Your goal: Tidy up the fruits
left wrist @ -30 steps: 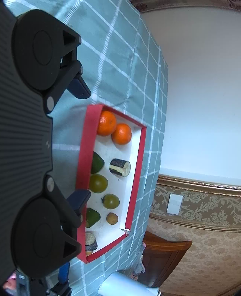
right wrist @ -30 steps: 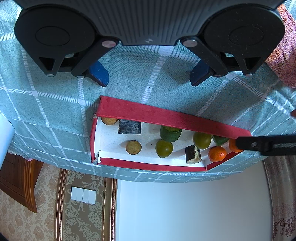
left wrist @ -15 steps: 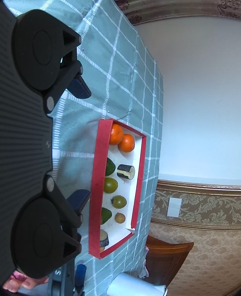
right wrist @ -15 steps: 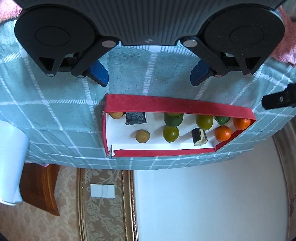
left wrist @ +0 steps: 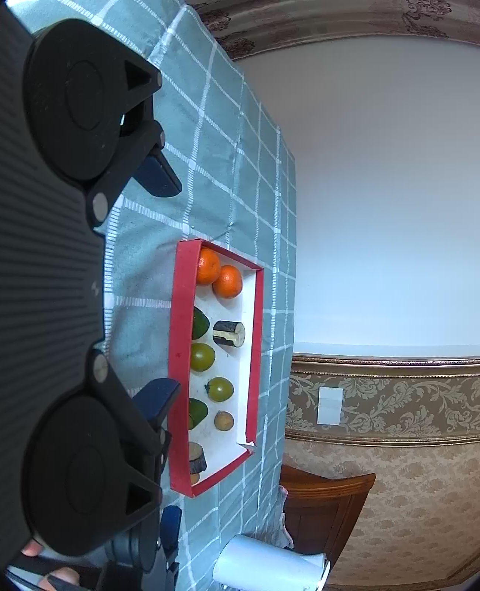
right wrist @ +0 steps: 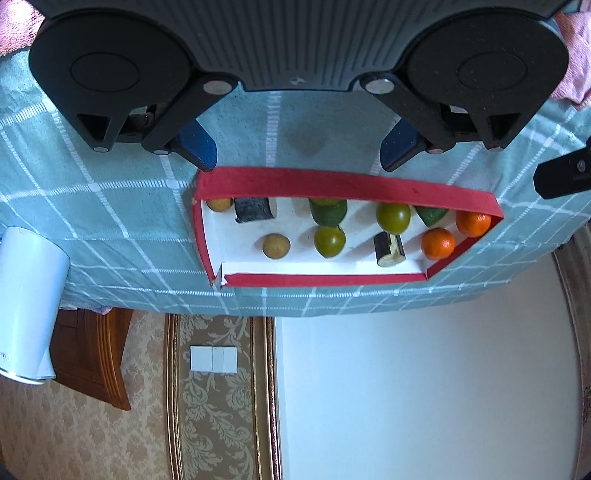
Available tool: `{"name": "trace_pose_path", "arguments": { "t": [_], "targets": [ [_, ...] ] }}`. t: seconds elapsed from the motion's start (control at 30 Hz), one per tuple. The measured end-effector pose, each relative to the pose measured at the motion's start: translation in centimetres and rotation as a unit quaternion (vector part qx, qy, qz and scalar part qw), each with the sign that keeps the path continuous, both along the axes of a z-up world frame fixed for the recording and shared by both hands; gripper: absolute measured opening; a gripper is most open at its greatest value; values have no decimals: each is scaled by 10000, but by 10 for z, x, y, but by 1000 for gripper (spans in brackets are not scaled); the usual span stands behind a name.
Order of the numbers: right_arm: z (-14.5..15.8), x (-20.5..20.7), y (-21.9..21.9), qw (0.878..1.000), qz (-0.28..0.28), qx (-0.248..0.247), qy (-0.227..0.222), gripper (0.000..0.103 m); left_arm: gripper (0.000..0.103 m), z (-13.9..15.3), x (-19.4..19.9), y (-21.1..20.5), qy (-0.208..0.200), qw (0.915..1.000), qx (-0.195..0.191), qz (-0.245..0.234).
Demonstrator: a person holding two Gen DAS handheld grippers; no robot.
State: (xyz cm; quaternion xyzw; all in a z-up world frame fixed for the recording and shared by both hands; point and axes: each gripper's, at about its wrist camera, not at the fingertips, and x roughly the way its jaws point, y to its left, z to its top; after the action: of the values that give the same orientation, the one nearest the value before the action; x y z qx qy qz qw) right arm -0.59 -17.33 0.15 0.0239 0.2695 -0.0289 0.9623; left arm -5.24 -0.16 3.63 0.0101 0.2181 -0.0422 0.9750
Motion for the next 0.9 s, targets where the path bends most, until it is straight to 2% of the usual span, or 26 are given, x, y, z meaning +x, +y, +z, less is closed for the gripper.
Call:
{"name": "trace_pose_path", "arguments": {
  "t": [0.3,0.63,0.9],
  "targets": [
    [4,-1,3,10000,2,-29,-48,96,103,4,-6,-6,-104,9998,187,-23],
    [2,2,5,10000,-13,-59,-21,96,103,2,-5,-7,-107,9997,220,11],
    [1,3,8,9999,6,-115,-14,96,103,2,-8,-13,-312,9986,431,27]
  ]
}}
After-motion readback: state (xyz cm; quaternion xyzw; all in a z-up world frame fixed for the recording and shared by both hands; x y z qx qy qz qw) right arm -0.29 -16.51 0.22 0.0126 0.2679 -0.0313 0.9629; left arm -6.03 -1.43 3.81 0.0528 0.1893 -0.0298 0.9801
